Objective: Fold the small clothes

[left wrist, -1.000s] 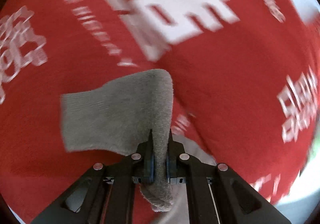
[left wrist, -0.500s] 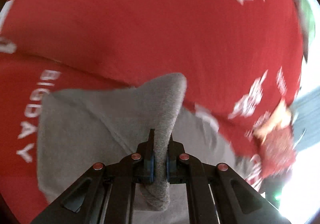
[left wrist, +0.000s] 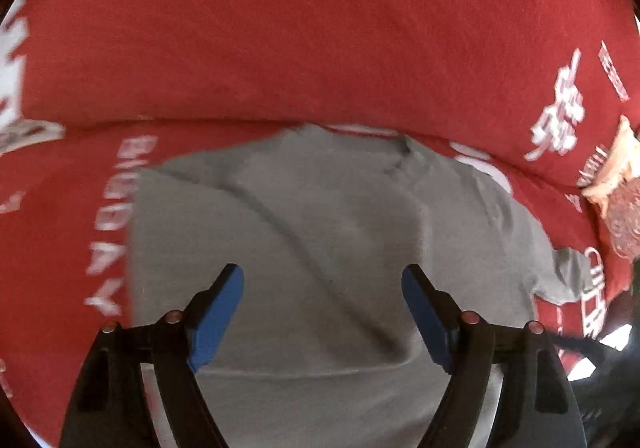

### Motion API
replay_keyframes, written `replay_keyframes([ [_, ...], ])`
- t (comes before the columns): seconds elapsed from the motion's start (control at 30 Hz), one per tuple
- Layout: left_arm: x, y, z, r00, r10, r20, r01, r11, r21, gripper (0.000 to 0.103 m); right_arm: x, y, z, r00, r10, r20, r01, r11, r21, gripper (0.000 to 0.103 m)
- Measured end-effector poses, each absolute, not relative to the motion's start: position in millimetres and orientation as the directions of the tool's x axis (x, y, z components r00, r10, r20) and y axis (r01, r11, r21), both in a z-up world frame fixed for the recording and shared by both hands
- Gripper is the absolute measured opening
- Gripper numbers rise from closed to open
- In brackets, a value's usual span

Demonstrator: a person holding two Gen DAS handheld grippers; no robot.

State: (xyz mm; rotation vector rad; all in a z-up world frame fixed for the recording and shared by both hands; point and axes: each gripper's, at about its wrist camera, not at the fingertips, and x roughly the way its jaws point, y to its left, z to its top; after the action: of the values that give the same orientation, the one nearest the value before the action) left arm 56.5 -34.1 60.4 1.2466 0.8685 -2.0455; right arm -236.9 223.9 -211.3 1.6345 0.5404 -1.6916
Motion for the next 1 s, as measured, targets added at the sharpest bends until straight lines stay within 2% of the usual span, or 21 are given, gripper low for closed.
replay_keyframes([
  [0.07, 89, -49, 63, -0.337, -0.199, -0.920, 0.802, -0.573, -0.170, 0.082, -223, 196, -196, 0.004, -0.248, -0.969, 0.796, -0.585, 0.153, 0.103],
  [0.17, 119, -75, 49, -0.229, -0.213, -0.950, 0.862, -0.498, -0.096, 0.082, -196, 140, -188, -0.037, -0.282, -0.959, 0.887, -0.452, 0.098, 0.103],
  [0.33, 136, -86, 19, -0.142, -0.200, -0.969, 0.891, -0.453, -0.037, 0.082, -151, 57, -221, -0.167, -0.265, -0.950, 0.953, -0.291, -0.087, 0.102],
  [0.47, 142, -80, 2, -0.116, -0.171, -0.978, 0.892, -0.450, -0.027, 0.082, -144, 26, -252, -0.220, -0.251, -0.943, 0.950, -0.276, -0.149, 0.096],
  [0.5, 143, -78, 0, -0.121, -0.166, -0.979, 0.894, -0.447, -0.035, 0.082, -142, 19, -259, -0.241, -0.235, -0.942, 0.946, -0.275, -0.174, 0.083],
  [0.53, 142, -77, -2, -0.125, -0.166, -0.978, 0.894, -0.447, -0.038, 0.082, -143, 15, -268, -0.255, -0.212, -0.943, 0.943, -0.271, -0.194, 0.066],
  [0.57, 143, -77, -1, -0.126, -0.165, -0.978, 0.892, -0.450, -0.039, 0.082, -145, 14, -273, -0.225, -0.206, -0.952, 0.948, -0.272, -0.165, 0.015],
  [0.6, 137, -76, -5, -0.124, -0.164, -0.979, 0.890, -0.455, -0.037, 0.082, -151, 16, -272, -0.199, -0.219, -0.955, 0.945, -0.301, -0.128, 0.012],
  [0.67, 137, -75, -5, -0.122, -0.164, -0.979, 0.884, -0.466, -0.032, 0.082, -167, 28, -256, -0.204, -0.265, -0.943, 0.922, -0.375, -0.094, 0.012],
  [0.8, 129, -72, -3, -0.113, -0.166, -0.980, 0.869, -0.495, -0.017, 0.082, -221, 84, -214, -0.181, -0.392, -0.902, 0.833, -0.548, 0.071, 0.012],
  [0.97, 121, -72, -1, -0.101, -0.164, -0.981, 0.858, -0.514, -0.002, 0.082, -296, 181, -205, -0.211, -0.401, -0.891, 0.603, -0.771, 0.204, 0.013],
  [1.0, 121, -72, 0, -0.098, -0.162, -0.982, 0.857, -0.515, -0.001, 0.082, -307, 200, -212, -0.184, -0.405, -0.896, 0.549, -0.798, 0.248, 0.016],
])
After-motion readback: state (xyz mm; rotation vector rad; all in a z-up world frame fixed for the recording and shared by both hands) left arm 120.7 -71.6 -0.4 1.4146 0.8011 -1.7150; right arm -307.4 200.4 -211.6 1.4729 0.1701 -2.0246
